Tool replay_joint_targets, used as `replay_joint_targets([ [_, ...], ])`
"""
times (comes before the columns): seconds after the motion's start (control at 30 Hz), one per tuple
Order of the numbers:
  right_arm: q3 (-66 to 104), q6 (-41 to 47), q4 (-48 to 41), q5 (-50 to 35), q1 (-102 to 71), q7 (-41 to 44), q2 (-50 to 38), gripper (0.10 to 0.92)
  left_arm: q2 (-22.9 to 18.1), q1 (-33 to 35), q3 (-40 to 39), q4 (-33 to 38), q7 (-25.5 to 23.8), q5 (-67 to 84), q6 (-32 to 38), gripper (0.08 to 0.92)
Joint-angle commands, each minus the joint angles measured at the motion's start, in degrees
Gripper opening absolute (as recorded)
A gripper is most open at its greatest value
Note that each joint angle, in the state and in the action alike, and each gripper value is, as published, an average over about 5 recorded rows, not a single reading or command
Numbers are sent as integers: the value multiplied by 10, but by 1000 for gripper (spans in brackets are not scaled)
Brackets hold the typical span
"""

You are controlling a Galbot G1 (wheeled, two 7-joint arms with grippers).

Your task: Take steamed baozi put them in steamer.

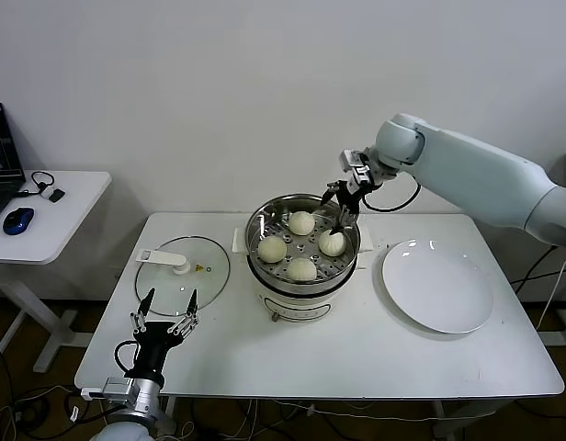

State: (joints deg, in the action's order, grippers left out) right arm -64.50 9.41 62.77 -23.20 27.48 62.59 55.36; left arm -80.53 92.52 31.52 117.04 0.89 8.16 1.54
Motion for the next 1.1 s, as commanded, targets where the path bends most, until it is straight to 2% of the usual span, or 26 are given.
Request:
replay_joint_targets([
  [0.03, 137, -8, 93, -5, -57, -81, -119, 823, 0, 0, -1, 1, 0, -1, -1, 823],
  [0.4, 437, -15, 242, 7, -344, -263, -265, 823, -3, -3, -4, 0, 3, -10, -1, 823],
  [0.53, 535, -34, 274, 5, -457, -308, -285, 823, -7, -8, -8, -3, 4, -15, -2, 823],
  [0.67, 702, -38, 303, -3, -613, -362, -253, 823, -10, -10, -12, -3, 9, -24, -1, 823],
  [0.83, 875, -77, 338, -1, -790, -432, -170, 823, -10, -10, -12, -3, 13, -28, 3, 823],
  [1.1, 998, -165, 379, 4, -969, -505, -29, 823, -7, -17, -4, -11, 17, -39, 15, 823],
])
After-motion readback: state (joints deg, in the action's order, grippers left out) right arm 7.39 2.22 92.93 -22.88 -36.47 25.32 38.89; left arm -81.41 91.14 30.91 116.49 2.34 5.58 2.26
